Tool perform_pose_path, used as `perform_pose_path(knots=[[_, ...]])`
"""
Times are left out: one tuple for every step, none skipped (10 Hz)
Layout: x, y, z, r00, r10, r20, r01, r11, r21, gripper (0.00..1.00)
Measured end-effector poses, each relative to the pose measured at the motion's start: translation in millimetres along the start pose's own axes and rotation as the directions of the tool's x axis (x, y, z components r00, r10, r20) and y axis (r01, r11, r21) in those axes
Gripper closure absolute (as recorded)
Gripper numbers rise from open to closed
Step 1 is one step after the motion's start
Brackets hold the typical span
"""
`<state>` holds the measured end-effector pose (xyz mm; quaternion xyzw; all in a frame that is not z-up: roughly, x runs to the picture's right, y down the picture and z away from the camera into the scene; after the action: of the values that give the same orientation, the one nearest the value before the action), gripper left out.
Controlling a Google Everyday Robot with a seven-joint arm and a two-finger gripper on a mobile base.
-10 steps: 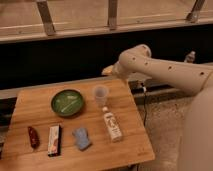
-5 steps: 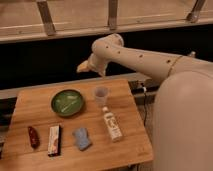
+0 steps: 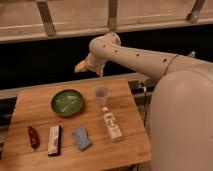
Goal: Pick up the ceramic bowl
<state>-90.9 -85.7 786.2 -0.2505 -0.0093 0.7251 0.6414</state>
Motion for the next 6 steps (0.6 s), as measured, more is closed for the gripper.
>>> perform_pose_path(knots=[[2, -11, 1, 1.000, 0.027, -0.002, -0.027, 1.000, 0.000, 0.20], [9, -30, 5, 0.999, 0.040, -0.007, -0.040, 0.999, 0.004, 0.20], [14, -38, 10, 1.000, 0.027, -0.013, -0.027, 1.000, 0.006, 0.20], [19, -42, 16, 1.000, 0.004, -0.025, -0.004, 1.000, 0.007, 0.20], [22, -38, 21, 0.998, -0.035, -0.042, 0.036, 0.999, 0.009, 0.20], [21, -32, 24, 0.997, -0.067, -0.050, 0.068, 0.998, 0.013, 0.20]])
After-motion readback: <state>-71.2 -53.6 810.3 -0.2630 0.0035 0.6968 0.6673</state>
